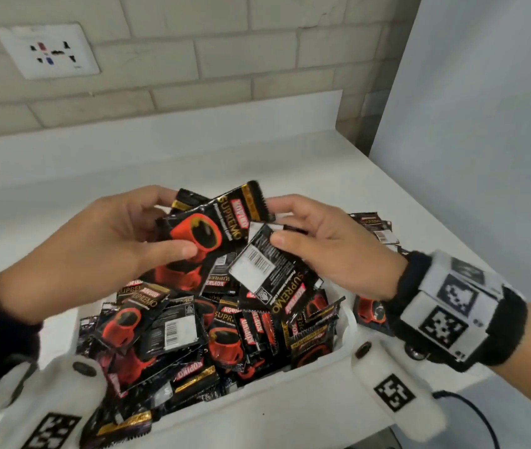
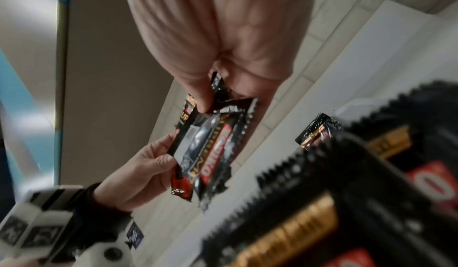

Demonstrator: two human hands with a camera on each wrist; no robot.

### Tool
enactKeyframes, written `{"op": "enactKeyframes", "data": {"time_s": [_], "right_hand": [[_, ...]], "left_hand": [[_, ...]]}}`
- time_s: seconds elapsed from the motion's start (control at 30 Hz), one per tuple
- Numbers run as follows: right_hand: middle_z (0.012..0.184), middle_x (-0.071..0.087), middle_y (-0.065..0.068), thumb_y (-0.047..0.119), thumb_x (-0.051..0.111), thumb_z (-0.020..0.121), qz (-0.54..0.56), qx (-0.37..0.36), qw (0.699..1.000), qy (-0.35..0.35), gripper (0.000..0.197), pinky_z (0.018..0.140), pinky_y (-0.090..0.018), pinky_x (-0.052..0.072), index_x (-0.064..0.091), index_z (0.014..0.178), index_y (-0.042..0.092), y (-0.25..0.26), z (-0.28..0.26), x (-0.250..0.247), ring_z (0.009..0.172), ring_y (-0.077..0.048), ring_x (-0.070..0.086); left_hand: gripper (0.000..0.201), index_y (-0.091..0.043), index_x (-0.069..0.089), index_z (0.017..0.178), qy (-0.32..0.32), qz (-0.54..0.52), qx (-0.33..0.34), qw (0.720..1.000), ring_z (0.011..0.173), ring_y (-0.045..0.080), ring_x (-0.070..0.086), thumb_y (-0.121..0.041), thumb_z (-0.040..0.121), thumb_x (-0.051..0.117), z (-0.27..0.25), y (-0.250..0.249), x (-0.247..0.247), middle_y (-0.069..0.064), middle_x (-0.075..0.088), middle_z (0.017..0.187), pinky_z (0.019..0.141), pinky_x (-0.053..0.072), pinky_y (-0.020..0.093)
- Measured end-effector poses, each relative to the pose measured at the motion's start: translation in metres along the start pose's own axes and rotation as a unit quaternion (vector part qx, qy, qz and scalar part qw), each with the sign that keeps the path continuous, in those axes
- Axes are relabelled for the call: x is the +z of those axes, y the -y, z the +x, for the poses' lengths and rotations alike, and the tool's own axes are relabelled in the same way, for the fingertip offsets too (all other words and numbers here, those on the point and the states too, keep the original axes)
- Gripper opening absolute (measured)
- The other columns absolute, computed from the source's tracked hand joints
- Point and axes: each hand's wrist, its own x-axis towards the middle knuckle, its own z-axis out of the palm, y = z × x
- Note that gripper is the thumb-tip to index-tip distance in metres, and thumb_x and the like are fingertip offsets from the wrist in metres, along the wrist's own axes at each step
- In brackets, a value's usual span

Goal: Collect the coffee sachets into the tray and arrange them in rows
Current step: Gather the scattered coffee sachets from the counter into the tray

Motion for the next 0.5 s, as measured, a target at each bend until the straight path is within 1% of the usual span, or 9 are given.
{"op": "enactKeyframes", "data": {"time_s": [0.07,0.13,0.2,0.3,0.37,0.4,0.43,0.47,0.5], "right_hand": [[0.118,0.059,0.007,0.005,0.049,0.092,-0.059,0.013,0.998,0.015,0.035,0.093,-0.027,0.05,0.05,0.111,0.034,-0.003,0.005,0.008,0.107,-0.007,0.058],[0.128,0.05,0.013,0.008,0.05,0.092,-0.103,0.027,0.994,0.03,0.036,0.102,-0.029,0.043,0.049,0.121,0.03,-0.004,0.011,0.015,0.12,-0.005,0.049],[0.126,0.046,0.019,0.01,0.052,0.092,-0.125,0.034,0.991,0.034,0.038,0.105,-0.033,0.04,0.048,0.125,0.027,-0.006,0.017,0.019,0.125,-0.003,0.044],[0.116,0.048,0.023,0.012,0.056,0.09,-0.153,0.042,0.987,0.03,0.037,0.103,-0.033,0.041,0.05,0.123,0.027,-0.007,0.023,0.026,0.119,-0.001,0.046],[0.107,0.049,0.023,0.015,0.058,0.089,-0.179,0.055,0.981,0.047,0.034,0.101,-0.031,0.042,0.053,0.12,0.026,-0.008,0.025,0.032,0.11,-0.001,0.049],[0.105,0.052,0.022,0.016,0.059,0.088,-0.195,0.06,0.977,0.063,0.031,0.099,-0.029,0.042,0.055,0.118,0.025,-0.009,0.025,0.036,0.106,0.0,0.05],[0.106,0.056,0.019,0.018,0.06,0.088,-0.211,0.061,0.972,0.082,0.027,0.098,-0.026,0.042,0.058,0.114,0.024,-0.01,0.025,0.04,0.103,0.001,0.052],[0.107,0.06,0.015,0.019,0.061,0.087,-0.227,0.061,0.967,0.098,0.024,0.096,-0.024,0.043,0.06,0.111,0.023,-0.01,0.026,0.043,0.101,0.0,0.054],[0.107,0.063,0.012,0.021,0.062,0.087,-0.239,0.058,0.963,0.107,0.021,0.094,-0.023,0.043,0.062,0.108,0.023,-0.009,0.026,0.045,0.1,-0.001,0.056]], "left_hand": [[0.065,-0.046,0.067,0.082,-0.027,0.011,-0.031,0.999,0.069,0.027,0.072,-0.065,0.022,0.084,-0.005,0.013,-0.017,0.005,0.074,0.078,0.058,0.059,0.031],[0.075,-0.044,0.067,0.081,-0.047,0.009,-0.066,0.997,0.064,0.029,0.071,-0.065,0.011,0.084,-0.013,0.025,-0.031,0.008,0.073,0.074,0.054,0.058,0.036],[0.081,-0.042,0.067,0.08,-0.053,-0.003,-0.117,0.992,0.062,0.03,0.071,-0.06,0.004,0.086,-0.022,0.038,-0.041,0.01,0.073,0.075,0.052,0.057,0.04],[0.089,-0.048,0.06,0.086,-0.031,0.046,-0.188,0.981,0.066,0.024,0.072,-0.068,0.002,0.08,-0.038,0.051,-0.045,0.001,0.074,0.078,0.055,0.058,0.033],[0.08,-0.062,0.052,0.086,-0.027,0.143,-0.201,0.969,0.067,0.013,0.071,-0.075,0.011,0.076,-0.045,0.056,-0.044,-0.005,0.073,0.079,0.059,0.054,0.024],[0.07,-0.068,0.047,0.086,-0.026,0.208,-0.197,0.958,0.068,0.007,0.069,-0.069,0.024,0.08,-0.046,0.056,-0.042,-0.008,0.071,0.084,0.061,0.049,0.018],[0.062,-0.066,0.046,0.088,-0.028,0.26,-0.193,0.946,0.072,0.004,0.065,-0.057,0.039,0.084,-0.046,0.057,-0.04,-0.011,0.066,0.092,0.062,0.044,0.014],[0.058,-0.06,0.046,0.09,-0.029,0.293,-0.186,0.937,0.078,0.003,0.061,-0.046,0.049,0.084,-0.046,0.058,-0.038,-0.015,0.058,0.099,0.064,0.04,0.011],[0.059,-0.054,0.043,0.096,-0.025,0.318,-0.178,0.931,0.083,0.002,0.056,-0.042,0.053,0.082,-0.047,0.059,-0.036,-0.02,0.05,0.101,0.065,0.038,0.01]]}}
